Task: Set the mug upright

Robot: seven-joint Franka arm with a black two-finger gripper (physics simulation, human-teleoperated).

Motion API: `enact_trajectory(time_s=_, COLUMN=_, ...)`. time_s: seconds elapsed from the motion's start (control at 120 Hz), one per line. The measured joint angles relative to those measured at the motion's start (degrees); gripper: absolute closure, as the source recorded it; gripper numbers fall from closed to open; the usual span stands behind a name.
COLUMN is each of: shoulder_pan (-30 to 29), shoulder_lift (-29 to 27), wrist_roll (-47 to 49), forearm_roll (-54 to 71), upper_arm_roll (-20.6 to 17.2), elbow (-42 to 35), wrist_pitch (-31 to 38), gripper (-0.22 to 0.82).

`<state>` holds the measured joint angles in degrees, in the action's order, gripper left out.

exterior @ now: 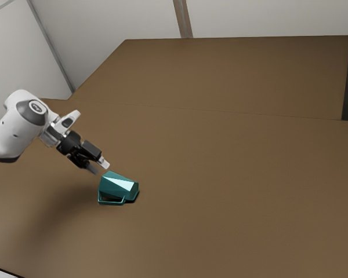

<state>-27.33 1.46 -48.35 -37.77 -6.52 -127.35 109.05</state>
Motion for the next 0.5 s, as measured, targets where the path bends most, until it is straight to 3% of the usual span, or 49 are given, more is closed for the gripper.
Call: enact_trajectory(time_s=0.5, shoulder_pan=-3.2, shoulder_lift=5.6, wrist_roll=-11.2, forearm_roll=-6.6, upper_arm_roll=0.0, elbow=-1.4, wrist_pitch=-2.2, gripper=0.00)
